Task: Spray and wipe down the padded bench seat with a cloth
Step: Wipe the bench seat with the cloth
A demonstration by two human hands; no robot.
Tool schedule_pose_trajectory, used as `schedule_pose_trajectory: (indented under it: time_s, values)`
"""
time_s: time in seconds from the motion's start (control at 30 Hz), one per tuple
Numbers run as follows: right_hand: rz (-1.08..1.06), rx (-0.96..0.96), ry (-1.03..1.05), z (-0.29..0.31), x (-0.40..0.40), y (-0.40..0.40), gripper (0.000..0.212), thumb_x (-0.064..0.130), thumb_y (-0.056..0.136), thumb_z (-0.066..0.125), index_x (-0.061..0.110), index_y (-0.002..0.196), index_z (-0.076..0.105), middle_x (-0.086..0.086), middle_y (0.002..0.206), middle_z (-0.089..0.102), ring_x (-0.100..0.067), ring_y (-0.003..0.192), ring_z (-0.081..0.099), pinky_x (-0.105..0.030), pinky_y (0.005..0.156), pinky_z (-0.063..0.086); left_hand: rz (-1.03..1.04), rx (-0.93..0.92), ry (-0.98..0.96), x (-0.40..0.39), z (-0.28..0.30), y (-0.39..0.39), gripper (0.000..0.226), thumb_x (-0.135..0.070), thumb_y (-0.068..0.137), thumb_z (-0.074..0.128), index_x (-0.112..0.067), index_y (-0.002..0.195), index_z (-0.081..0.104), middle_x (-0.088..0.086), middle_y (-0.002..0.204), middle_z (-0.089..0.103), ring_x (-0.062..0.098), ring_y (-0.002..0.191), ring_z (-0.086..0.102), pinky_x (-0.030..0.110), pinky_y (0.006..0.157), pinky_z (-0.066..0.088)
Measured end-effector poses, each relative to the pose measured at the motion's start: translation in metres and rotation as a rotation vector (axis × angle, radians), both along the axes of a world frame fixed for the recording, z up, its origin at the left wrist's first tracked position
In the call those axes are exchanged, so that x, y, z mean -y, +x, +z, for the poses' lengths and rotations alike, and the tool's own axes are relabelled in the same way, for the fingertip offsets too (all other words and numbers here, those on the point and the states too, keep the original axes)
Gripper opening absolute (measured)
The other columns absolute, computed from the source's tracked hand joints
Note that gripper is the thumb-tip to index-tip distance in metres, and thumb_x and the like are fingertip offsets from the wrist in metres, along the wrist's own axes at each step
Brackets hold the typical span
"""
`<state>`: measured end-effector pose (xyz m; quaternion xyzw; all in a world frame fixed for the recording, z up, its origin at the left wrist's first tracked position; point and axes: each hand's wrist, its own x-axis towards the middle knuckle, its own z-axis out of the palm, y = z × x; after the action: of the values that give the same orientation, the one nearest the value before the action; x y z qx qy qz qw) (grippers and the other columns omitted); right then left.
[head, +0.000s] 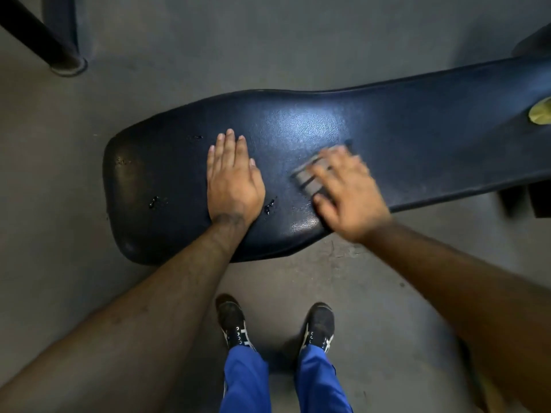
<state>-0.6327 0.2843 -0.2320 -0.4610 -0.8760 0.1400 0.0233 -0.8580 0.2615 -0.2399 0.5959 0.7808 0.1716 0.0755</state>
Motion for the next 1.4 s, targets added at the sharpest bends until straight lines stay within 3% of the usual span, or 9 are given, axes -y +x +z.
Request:
schedule_pose_trajectory:
  time_s: [0.1, 0.3, 0.43, 0.6, 0.77, 0.9, 1.07, 1.23, 1.4]
  values:
    - [-0.554, -0.034, 0.007, 0.003, 0.021, -0.032, 0.064, 0.045, 0.091, 0.039, 0.017, 0.149, 0.040, -0.018, 0.161, 0.028, -0.040, 0.150, 0.017, -0.056, 0.122, 0.013, 0.011, 0.068, 0.043, -0.001, 0.002, -0.001, 0.050, -0.019, 0.094, 0.039, 0.000, 0.139, 0.049, 0.017, 0.151, 0.041, 0.030, 0.145, 0.031, 0.040, 0.122, 0.016]
    - [0.104, 0.011, 0.017, 0.005, 0.063, -0.059, 0.063, 0.046, 0.092, 0.041, 0.018, 0.149, 0.042, -0.016, 0.160, 0.031, -0.037, 0.150, 0.022, -0.056, 0.121, 0.017, -0.045, 0.227, 0.087, 0.027, 0.028, -0.037, 0.048, -0.014, 0.093, 0.040, 0.000, 0.138, 0.051, 0.016, 0.143, 0.052, 0.028, 0.138, 0.041, 0.038, 0.121, 0.022]
    - [-0.620, -0.026, -0.030, 0.006, 0.058, -0.092, 0.067, 0.048, 0.091, 0.036, 0.016, 0.151, 0.038, -0.019, 0.162, 0.023, -0.042, 0.150, 0.016, -0.059, 0.120, 0.016, -0.047, 0.048, 0.072, 0.062, 0.026, -0.083, 0.046, -0.017, 0.093, 0.044, -0.003, 0.136, 0.053, 0.015, 0.142, 0.052, 0.030, 0.138, 0.041, 0.042, 0.120, 0.022]
    - [0.194, 0.001, -0.015, 0.009, 0.090, -0.112, 0.063, 0.049, 0.092, 0.044, 0.023, 0.149, 0.040, -0.012, 0.162, 0.028, -0.034, 0.151, 0.018, -0.053, 0.122, 0.013, 0.012, -0.053, -0.021, 0.073, 0.009, -0.111, 0.054, -0.029, 0.098, 0.037, -0.004, 0.145, 0.041, 0.019, 0.155, 0.035, 0.033, 0.146, 0.027, 0.045, 0.122, 0.016]
    - [-0.498, 0.061, -0.045, 0.010, 0.050, -0.140, 0.071, 0.049, 0.089, 0.031, 0.016, 0.153, 0.034, -0.021, 0.162, 0.022, -0.041, 0.151, 0.014, -0.057, 0.121, 0.014, 0.042, -0.068, -0.006, 0.074, 0.005, -0.109, 0.055, -0.029, 0.099, 0.036, -0.003, 0.147, 0.039, 0.017, 0.157, 0.031, 0.029, 0.148, 0.024, 0.043, 0.123, 0.013]
    - [0.288, 0.073, -0.043, 0.016, 0.069, -0.129, 0.063, 0.046, 0.093, 0.041, 0.021, 0.151, 0.039, -0.016, 0.160, 0.030, -0.037, 0.150, 0.020, -0.054, 0.122, 0.017, 0.041, -0.077, -0.033, 0.074, 0.006, -0.108, 0.055, -0.027, 0.099, 0.033, -0.001, 0.147, 0.038, 0.017, 0.157, 0.032, 0.028, 0.148, 0.025, 0.044, 0.122, 0.016]
    - [-0.429, 0.122, -0.080, 0.010, 0.013, -0.156, 0.071, 0.049, 0.092, 0.027, 0.021, 0.157, 0.024, -0.019, 0.165, 0.013, -0.041, 0.152, 0.007, -0.057, 0.122, 0.008, 0.051, -0.100, -0.062, 0.072, 0.005, -0.108, 0.055, -0.026, 0.099, 0.033, -0.002, 0.147, 0.037, 0.016, 0.157, 0.031, 0.028, 0.148, 0.024, 0.044, 0.122, 0.016]
    - [0.283, 0.081, -0.028, 0.019, 0.007, -0.142, 0.066, 0.049, 0.095, 0.034, 0.023, 0.155, 0.027, -0.017, 0.164, 0.019, -0.039, 0.151, 0.017, -0.055, 0.122, 0.015, 0.036, -0.122, -0.091, 0.072, 0.006, -0.108, 0.055, -0.028, 0.099, 0.031, -0.002, 0.147, 0.037, 0.016, 0.157, 0.032, 0.028, 0.148, 0.024, 0.043, 0.122, 0.015]
    - [-0.365, 0.085, -0.111, 0.016, -0.037, -0.188, 0.069, 0.051, 0.094, 0.026, 0.023, 0.157, 0.023, -0.019, 0.165, 0.010, -0.040, 0.152, 0.006, -0.054, 0.123, 0.006, 0.042, -0.145, -0.114, 0.070, 0.007, -0.108, 0.055, -0.029, 0.099, 0.031, -0.003, 0.148, 0.036, 0.015, 0.157, 0.031, 0.028, 0.148, 0.024, 0.043, 0.122, 0.015]
